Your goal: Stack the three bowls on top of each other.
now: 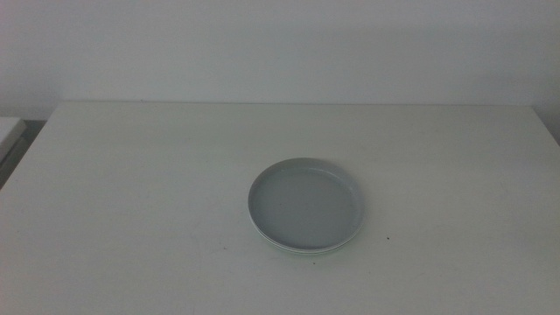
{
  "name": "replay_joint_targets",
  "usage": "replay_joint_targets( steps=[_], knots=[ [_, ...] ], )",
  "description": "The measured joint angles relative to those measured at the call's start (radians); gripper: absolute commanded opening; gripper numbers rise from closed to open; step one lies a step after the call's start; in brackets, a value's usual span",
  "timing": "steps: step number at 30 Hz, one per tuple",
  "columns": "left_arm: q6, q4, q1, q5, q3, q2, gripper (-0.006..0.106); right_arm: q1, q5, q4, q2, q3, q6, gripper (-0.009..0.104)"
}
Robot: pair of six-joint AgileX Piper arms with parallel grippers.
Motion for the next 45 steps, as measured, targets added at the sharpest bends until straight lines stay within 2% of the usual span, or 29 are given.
replay_joint_targets(
  steps=[5, 12, 17, 25, 29, 36, 45],
  knots=[
    [0.0, 0.004, 0.0, -0.123, 0.112, -0.004, 0.094, 0.0, -0.104, -0.036, -0.076, 0.097, 0.0, 0.093],
    [0.0, 0.004, 0.0, -0.197, 0.329, -0.089, 0.094, -0.002, -0.169, -0.038, -0.278, 0.421, 0.0, 0.093],
    [0.0, 0.008, 0.0, -0.204, 0.482, -0.192, 0.094, -0.08, -0.263, -0.049, -0.464, 0.634, 0.0, 0.093],
    [0.0, 0.008, 0.0, -0.247, 0.645, -0.357, 0.094, -0.273, -0.287, 0.055, -0.693, 0.841, 0.0, 0.093],
    [0.0, 0.014, 0.0, -0.277, 0.701, -0.436, 0.094, -0.288, -0.321, 0.066, -0.75, 0.953, 0.0, 0.093],
    [0.0, 0.102, 0.0, -0.366, 0.824, -0.518, 0.094, -0.288, -0.512, 0.079, -0.765, 1.078, 0.0, 0.093],
    [0.0, 0.045, 0.0, -0.43, 0.977, -0.569, 0.094, -0.288, -0.565, 0.079, -0.791, 1.084, 0.0, 0.093]
  ],
)
